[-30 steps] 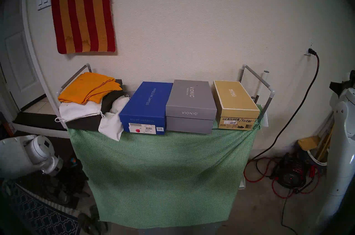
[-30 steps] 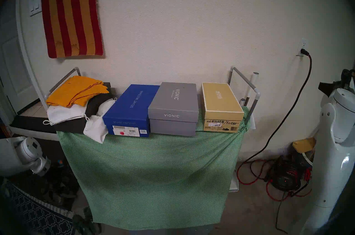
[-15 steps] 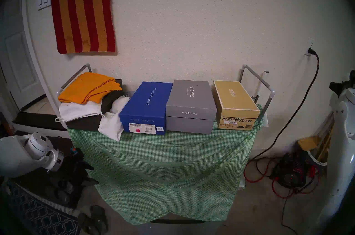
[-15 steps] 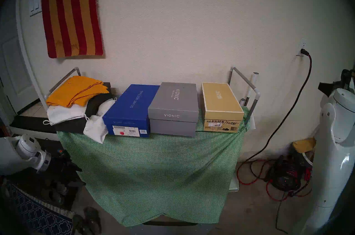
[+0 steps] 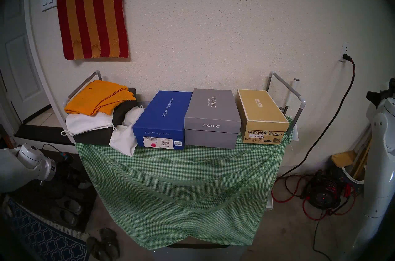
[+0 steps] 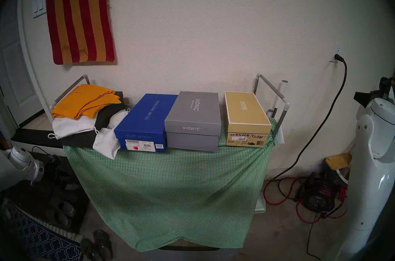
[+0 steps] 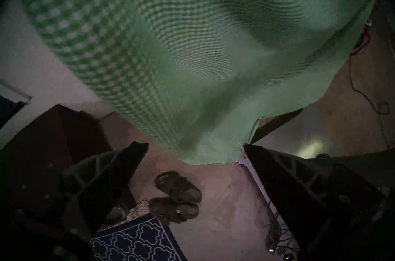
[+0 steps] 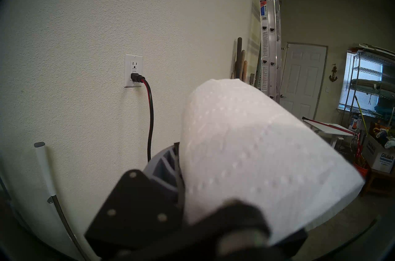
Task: Lift the object off the cloth, cover the shoe rack with the cloth, put the object back
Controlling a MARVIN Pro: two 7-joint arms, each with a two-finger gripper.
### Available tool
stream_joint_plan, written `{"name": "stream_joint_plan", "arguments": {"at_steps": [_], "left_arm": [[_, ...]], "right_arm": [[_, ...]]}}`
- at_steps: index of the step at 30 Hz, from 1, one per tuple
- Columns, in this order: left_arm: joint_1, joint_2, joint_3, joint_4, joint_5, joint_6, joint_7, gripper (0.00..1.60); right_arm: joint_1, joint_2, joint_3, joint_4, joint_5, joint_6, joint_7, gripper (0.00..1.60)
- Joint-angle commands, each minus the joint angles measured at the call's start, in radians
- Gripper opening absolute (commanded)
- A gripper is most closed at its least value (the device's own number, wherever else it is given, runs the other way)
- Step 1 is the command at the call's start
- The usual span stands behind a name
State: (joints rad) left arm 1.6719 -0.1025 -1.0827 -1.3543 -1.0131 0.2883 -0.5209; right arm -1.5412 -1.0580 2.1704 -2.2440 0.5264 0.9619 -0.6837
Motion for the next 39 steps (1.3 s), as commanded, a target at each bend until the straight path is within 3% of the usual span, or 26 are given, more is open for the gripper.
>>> {"name": "stream_joint_plan", "arguments": {"at_steps": [1,7,23,32,39], "left_arm": [[0.022,0.001,-0.022,0.064,-0.031,-0.008,0.068,1.6],[0.019,0.001,-0.054,0.15,-0.059,-0.026,0.144,1.6],[-0.059,0.0,-0.224,0.348,-0.111,-0.163,0.364,1.6],[-0.039,0.0,-0.251,0.41,-0.169,-0.221,0.441,1.6],[-0.028,-0.011,-0.262,0.425,-0.199,-0.261,0.477,1.6]], "right_arm": [[-0.003,0.005,0.002,-0.001,0.001,-0.002,-0.003,0.0],[-0.004,0.007,0.001,-0.001,0.006,-0.002,-0.008,0.0],[-0.005,0.01,0.0,-0.001,0.021,-0.002,-0.022,0.0],[-0.006,0.015,-0.003,-0.004,0.031,-0.002,-0.028,0.0],[0.003,0.019,-0.04,-0.06,0.063,-0.002,-0.006,0.0]]}}
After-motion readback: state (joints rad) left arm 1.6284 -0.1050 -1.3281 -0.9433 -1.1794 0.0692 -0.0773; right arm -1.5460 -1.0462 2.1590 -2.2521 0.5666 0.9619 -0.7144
